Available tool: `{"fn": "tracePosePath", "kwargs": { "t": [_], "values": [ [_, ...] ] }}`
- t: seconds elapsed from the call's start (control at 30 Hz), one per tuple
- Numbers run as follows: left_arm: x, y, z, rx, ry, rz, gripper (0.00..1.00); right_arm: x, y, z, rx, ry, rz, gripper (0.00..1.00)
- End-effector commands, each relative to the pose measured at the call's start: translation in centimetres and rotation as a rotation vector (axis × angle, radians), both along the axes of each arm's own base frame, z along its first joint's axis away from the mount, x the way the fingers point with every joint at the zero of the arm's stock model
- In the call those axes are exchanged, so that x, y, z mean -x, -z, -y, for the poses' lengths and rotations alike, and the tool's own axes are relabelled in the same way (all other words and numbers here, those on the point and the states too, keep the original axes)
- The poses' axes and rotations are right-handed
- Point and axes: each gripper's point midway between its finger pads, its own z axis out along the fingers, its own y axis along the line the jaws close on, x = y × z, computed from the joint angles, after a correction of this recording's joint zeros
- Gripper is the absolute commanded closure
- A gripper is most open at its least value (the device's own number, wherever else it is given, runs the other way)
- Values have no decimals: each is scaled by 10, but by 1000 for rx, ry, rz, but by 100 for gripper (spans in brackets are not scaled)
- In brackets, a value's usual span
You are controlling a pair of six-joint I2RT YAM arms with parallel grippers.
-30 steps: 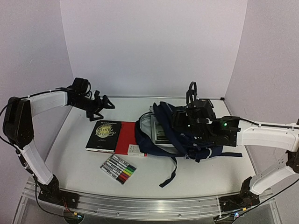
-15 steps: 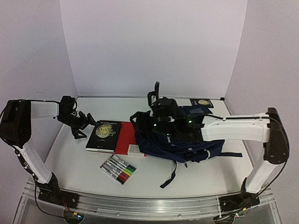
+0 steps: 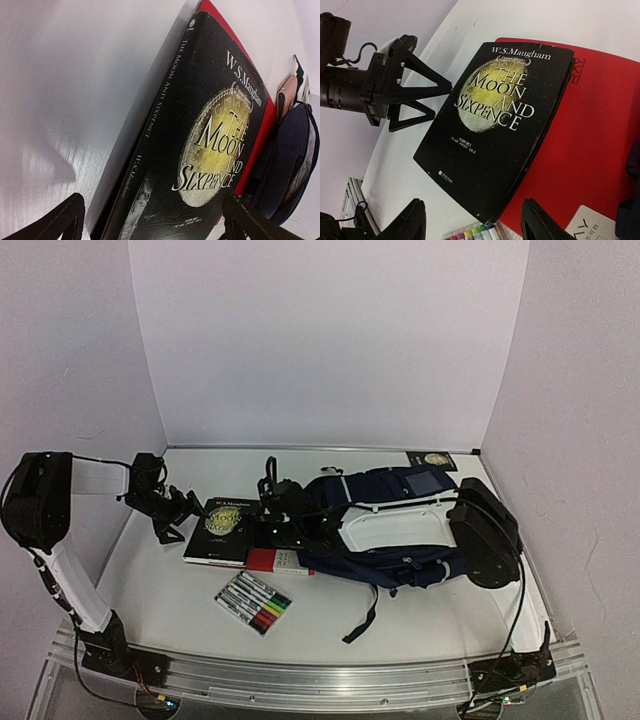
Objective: Pack the student bag
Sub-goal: Pick up the book from the center of the board.
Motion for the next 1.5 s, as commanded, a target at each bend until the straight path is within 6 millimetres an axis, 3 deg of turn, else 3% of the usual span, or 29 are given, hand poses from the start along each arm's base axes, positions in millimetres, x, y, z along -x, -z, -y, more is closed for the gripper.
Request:
{"fn": "tracePosePath", "kwargs": {
  "t": [0.0, 0.37, 0.63, 0.83, 1.27, 1.47],
  "values": [
    [-8, 1, 4, 20, 20, 36, 8, -10, 11, -23, -45, -33, -12, 38],
    [-2, 17, 14, 87, 39, -5, 19, -15, 50, -44, -24, -85, -19, 39],
    [6, 23, 14, 89, 37, -26, 24, -13, 59, -66, -44, -165, -2, 42],
    [13, 4, 10, 71, 26, 4, 32, -14, 65, -73, -55, -184, -2, 43],
    [19, -54, 32, 277, 11, 162, 44, -10, 62, -76, -75, -224, -13, 44],
    [17, -56, 31, 280, -7, 178, 64, -3, 45, -79, -124, -267, -4, 44]
  ]
}}
